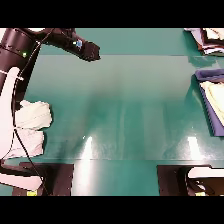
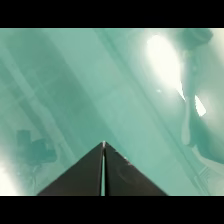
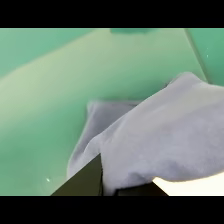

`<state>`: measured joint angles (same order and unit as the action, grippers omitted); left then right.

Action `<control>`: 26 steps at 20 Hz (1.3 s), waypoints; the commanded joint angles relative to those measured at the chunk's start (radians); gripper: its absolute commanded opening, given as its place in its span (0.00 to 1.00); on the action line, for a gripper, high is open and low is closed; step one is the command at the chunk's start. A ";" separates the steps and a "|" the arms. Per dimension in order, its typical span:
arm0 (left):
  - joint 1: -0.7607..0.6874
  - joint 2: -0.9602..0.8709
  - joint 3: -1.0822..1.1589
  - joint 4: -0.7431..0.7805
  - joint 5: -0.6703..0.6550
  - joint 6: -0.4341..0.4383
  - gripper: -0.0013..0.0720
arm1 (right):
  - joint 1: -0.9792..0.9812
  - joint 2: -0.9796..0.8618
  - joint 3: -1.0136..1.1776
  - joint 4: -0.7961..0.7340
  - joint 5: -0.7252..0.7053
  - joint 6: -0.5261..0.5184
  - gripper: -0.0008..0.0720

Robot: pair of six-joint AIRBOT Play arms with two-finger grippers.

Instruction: Fold the shirts.

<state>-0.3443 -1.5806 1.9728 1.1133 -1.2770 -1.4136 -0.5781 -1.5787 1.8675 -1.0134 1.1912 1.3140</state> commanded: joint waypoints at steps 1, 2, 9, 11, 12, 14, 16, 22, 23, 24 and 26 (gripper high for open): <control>-0.006 0.000 0.000 0.000 0.009 -0.001 0.05 | -0.058 0.020 0.002 0.137 -0.002 -0.040 0.03; -0.006 0.000 0.000 0.000 0.009 0.000 0.05 | -0.059 0.037 0.002 0.118 0.002 -0.041 0.03; -0.006 0.000 0.000 0.001 0.004 0.001 0.05 | -0.128 0.135 0.000 -0.066 0.195 -0.034 0.03; -0.006 0.000 0.000 0.001 0.000 0.012 0.05 | -0.154 0.138 0.000 -0.109 0.294 -0.028 0.03; -0.006 0.000 0.000 0.001 0.000 0.016 0.05 | -0.165 0.138 -0.002 -0.136 0.341 -0.027 0.03; -0.006 0.000 0.000 0.001 0.000 0.020 0.05 | -0.190 0.157 -0.049 -0.167 0.390 0.012 0.03; -0.006 0.000 0.000 0.001 0.001 0.026 0.05 | -0.219 0.193 -0.139 -0.195 0.420 0.014 0.31; -0.006 0.000 0.000 0.001 0.001 0.034 0.05 | -0.336 0.342 -0.410 -0.164 0.368 0.014 0.74; -0.006 0.000 0.000 0.001 0.001 0.034 0.05 | -0.339 0.363 -0.433 -0.131 0.348 0.014 0.74; -0.006 0.000 0.000 0.001 0.002 0.034 0.05 | -0.337 0.382 -0.449 -0.084 0.333 0.014 0.74; -0.006 0.000 0.000 0.001 0.004 0.033 0.05 | -0.305 0.414 -0.463 0.029 0.319 0.013 0.74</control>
<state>-0.3500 -1.5806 1.9724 1.1141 -1.2758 -1.3815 -0.8936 -1.2148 1.4536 -1.1091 1.5387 1.3262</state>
